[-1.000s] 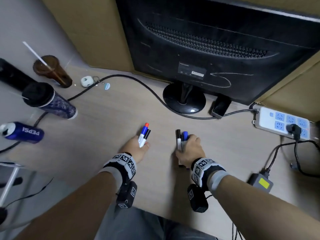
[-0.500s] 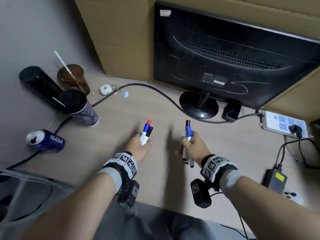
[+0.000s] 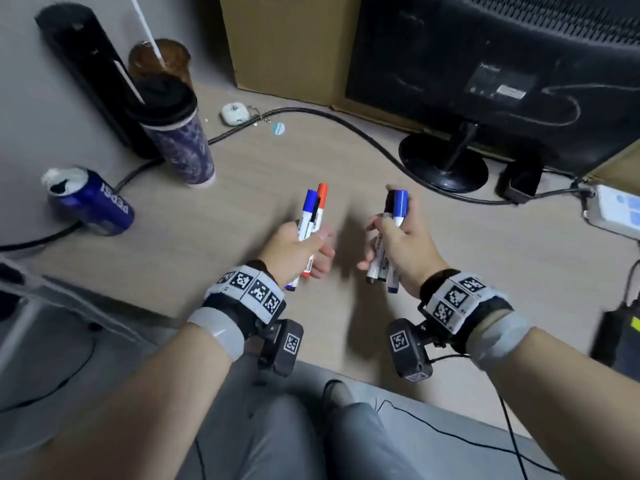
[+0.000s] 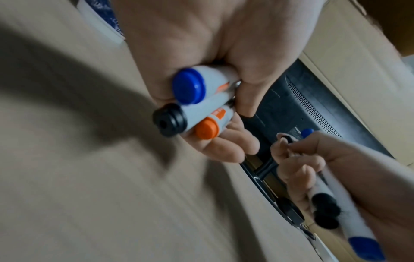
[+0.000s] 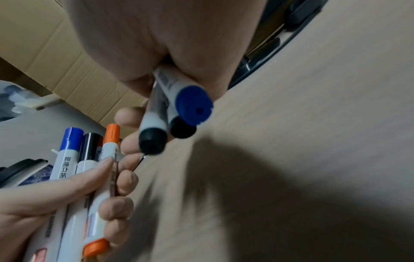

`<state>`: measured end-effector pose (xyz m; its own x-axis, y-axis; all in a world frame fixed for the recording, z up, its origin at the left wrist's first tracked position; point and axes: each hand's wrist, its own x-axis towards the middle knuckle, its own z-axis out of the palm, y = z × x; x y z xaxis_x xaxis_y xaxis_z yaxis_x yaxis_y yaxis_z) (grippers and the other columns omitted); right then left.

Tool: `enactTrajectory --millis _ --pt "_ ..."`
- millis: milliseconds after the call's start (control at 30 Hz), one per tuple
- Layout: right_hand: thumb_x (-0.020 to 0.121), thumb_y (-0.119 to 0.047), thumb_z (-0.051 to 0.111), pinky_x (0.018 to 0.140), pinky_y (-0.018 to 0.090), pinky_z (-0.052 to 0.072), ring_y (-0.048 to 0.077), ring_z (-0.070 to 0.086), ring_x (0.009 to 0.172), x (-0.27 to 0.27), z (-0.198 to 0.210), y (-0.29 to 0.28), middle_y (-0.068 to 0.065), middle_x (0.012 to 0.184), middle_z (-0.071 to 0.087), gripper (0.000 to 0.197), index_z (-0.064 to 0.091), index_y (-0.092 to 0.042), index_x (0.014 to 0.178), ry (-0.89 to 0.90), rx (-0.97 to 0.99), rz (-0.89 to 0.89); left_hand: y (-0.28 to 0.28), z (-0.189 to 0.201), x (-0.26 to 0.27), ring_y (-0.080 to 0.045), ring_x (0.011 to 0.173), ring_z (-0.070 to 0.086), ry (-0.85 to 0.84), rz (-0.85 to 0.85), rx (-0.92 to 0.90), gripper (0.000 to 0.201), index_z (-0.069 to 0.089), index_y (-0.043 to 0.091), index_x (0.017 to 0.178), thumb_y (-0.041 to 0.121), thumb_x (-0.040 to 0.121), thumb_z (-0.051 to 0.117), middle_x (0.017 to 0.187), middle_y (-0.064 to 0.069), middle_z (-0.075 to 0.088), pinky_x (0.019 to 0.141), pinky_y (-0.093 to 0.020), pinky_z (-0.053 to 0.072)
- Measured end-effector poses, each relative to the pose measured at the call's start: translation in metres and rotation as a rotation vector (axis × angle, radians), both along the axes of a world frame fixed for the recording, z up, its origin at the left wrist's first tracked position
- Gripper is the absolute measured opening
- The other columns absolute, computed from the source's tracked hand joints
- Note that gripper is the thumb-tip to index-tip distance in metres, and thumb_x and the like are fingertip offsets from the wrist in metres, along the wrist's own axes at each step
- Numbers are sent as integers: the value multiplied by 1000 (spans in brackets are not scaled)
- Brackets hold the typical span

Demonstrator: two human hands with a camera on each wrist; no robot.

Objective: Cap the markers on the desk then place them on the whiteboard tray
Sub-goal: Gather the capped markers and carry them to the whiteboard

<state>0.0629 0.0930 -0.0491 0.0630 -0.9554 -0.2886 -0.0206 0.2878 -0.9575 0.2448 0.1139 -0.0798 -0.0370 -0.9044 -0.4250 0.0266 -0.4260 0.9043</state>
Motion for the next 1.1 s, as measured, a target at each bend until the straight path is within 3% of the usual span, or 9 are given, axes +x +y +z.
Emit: enactTrajectory --millis 100,267,367,433,533,667,800,967,1100 --pt "106 -22 48 52 41 58 23 52 46 3 -14 3 15 89 51 32 40 -26 137 17 -34 54 12 -8 -2 -15 44 52 -53 11 -49 19 64 3 113 14 105 51 79 -12 62 50 -27 44" --pt "108 -26 47 56 41 59 22 53 48 13 -12 7 8 83 53 24 40 -19 129 -69 -129 146 34 -5 3 -20 48 47 -240 50 -210 14 61 17 86 25 97 62 69 -4 60 44 -25 38" --pt "107 -35 49 65 48 58 24 56 51 21 -8 21 19 83 59 27 52 -7 108 45 -241 295 60 -5 12 -24 52 48 -240 163 -266 18 63 12 87 28 95 63 68 -5 60 50 -33 39" --pt "105 -41 50 64 49 56 26 55 52 29 -3 40 27 86 62 35 59 -8 103 95 -312 375 87 -4 22 -24 52 47 -242 262 -314 27 65 -1 101 25 97 60 68 -5 60 49 -31 41" --pt "105 -47 47 55 38 56 25 58 50 46 5 82 14 76 66 43 57 -5 103 6 -363 423 139 0 44 -19 49 46 -267 372 -381 29 67 -2 112 22 100 58 67 -1 59 47 -27 43" --pt "102 -56 46 57 48 63 33 70 58 81 10 148 14 65 60 49 55 -8 101 -78 -357 541 220 13 79 -14 46 52 -346 472 -456 22 68 5 109 22 103 55 71 -6 60 45 -27 48" --pt "103 -53 46 41 27 39 22 46 38 134 22 199 3 62 52 47 57 -7 103 -33 -553 626 307 38 116 -16 48 52 -413 603 -521 21 68 6 107 23 104 55 69 -5 60 44 -26 47" --pt "98 -31 51 45 25 32 19 39 46 222 46 272 -2 60 46 21 49 -12 89 -11 -690 789 424 72 164 -17 47 46 -454 847 -566 20 66 4 104 19 104 53 66 -5 56 45 -27 41" --pt "97 -35 58 50 26 30 7 36 47 280 63 342 -2 61 44 37 54 -2 83 38 -841 970 516 82 197 -18 49 48 -538 1052 -542 21 67 6 106 22 104 53 68 -6 57 48 -29 44"
